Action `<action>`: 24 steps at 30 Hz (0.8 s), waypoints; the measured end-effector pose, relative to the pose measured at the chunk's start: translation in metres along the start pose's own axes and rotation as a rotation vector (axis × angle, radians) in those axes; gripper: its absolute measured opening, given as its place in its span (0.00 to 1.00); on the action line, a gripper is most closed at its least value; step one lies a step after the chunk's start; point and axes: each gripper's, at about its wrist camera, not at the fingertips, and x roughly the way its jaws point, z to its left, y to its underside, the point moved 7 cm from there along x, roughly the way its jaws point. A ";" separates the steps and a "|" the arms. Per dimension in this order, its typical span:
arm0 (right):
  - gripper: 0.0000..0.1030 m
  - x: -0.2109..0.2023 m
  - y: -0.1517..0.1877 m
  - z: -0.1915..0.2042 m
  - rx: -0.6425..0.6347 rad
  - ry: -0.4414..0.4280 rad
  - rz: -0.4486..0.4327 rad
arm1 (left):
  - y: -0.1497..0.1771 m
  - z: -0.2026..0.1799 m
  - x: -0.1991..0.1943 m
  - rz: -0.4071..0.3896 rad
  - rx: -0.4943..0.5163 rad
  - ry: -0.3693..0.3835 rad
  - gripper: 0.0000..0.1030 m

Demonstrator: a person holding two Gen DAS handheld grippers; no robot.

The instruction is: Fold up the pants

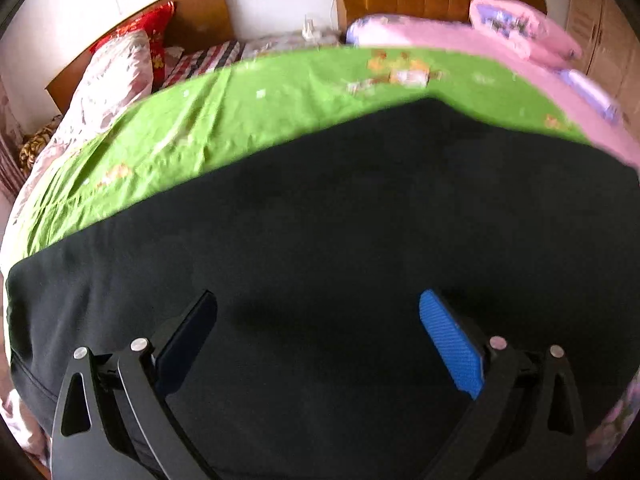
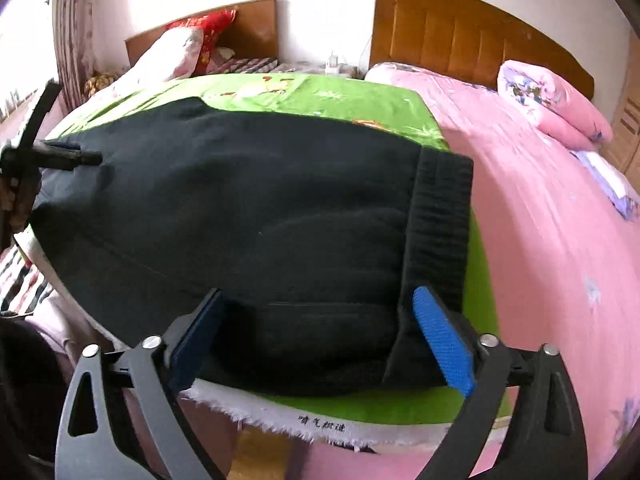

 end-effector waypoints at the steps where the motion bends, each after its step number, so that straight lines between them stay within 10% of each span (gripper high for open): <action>1: 0.90 -0.001 -0.001 -0.002 0.011 0.021 0.011 | 0.000 0.002 -0.001 -0.008 -0.019 0.013 0.99; 6: 0.89 -0.028 -0.031 0.020 0.013 0.166 -0.038 | 0.000 0.019 -0.023 -0.079 -0.058 0.010 0.98; 16: 0.89 0.030 -0.125 0.265 -0.436 -0.206 -0.096 | 0.067 0.121 -0.071 -0.158 -0.263 -0.065 0.98; 24: 0.89 0.091 -0.181 0.414 -0.500 -0.421 -0.038 | 0.119 0.205 -0.094 -0.144 -0.369 -0.193 0.98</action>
